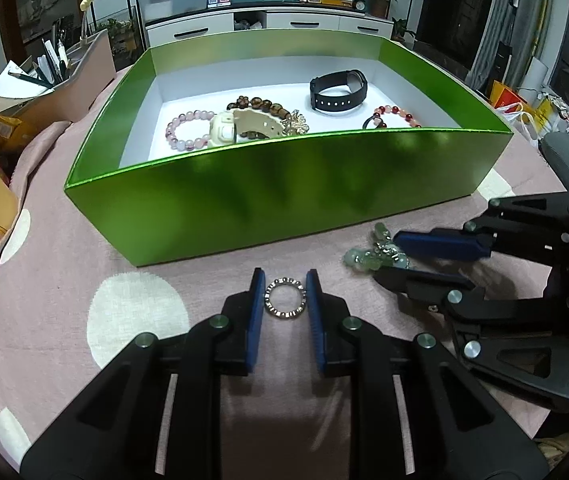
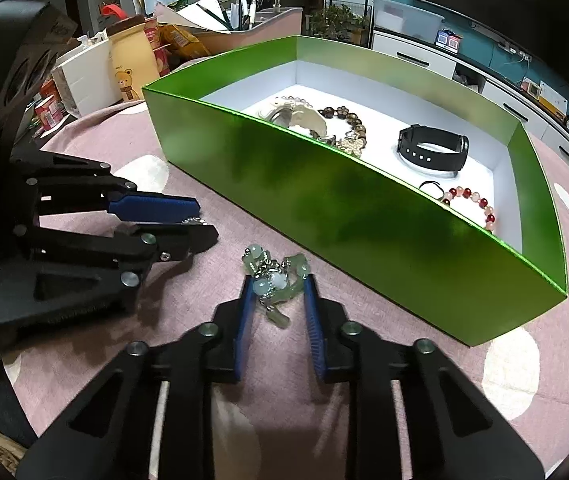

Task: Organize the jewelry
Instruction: 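Grasp the silver rhinestone ring with the left tool while the right tool grasps the green jade charm bracelet, then carry the ring and jade charm bracelet over the green box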

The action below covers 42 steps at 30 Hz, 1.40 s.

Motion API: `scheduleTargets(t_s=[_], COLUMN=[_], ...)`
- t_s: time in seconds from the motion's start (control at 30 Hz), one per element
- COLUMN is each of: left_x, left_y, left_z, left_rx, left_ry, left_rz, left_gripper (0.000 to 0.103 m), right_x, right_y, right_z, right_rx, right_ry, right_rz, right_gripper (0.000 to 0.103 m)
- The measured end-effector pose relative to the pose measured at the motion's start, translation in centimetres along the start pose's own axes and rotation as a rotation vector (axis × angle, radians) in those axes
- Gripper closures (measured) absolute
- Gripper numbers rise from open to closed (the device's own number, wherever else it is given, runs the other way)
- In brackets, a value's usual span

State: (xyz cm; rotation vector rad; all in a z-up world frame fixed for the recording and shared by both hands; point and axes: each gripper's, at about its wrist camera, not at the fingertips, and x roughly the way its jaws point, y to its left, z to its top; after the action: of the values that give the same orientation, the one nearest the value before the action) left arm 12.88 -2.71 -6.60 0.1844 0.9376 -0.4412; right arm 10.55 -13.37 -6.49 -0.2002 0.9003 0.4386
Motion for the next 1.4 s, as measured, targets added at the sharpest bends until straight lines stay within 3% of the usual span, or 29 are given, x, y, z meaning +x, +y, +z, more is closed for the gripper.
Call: scheduleTargets(t_s=[0.03, 0.1, 0.73, 1.4], left_x=[0.0, 0.0, -3.0, -8.2], left_y=[0.1, 0.1, -0.2, 0.3], left_z=[0.0, 0.0, 0.5, 5.3], left_rx=[-0.005, -0.01, -0.035, -0.049], left_ry=[0.0, -0.001, -0.057, -0.183], left_rz=[-0.001, -0.002, -0.01, 0.031], left_gripper=[0.083, 0.083, 0.083, 0.083], right_x=[0.0, 0.0, -4.9, -10.7], right_y=[0.1, 0.3, -1.7, -4.5], right_z=[0.0, 0.0, -0.6, 2.2], right_rx=[-0.005, -0.008, 0.097, 0.121], right_ry=[-0.002, -0.001, -0.087, -0.242], right_rz=[0.0, -0.006, 0.001, -0.071], right_gripper=[0.093, 0.096, 0.096, 0.096])
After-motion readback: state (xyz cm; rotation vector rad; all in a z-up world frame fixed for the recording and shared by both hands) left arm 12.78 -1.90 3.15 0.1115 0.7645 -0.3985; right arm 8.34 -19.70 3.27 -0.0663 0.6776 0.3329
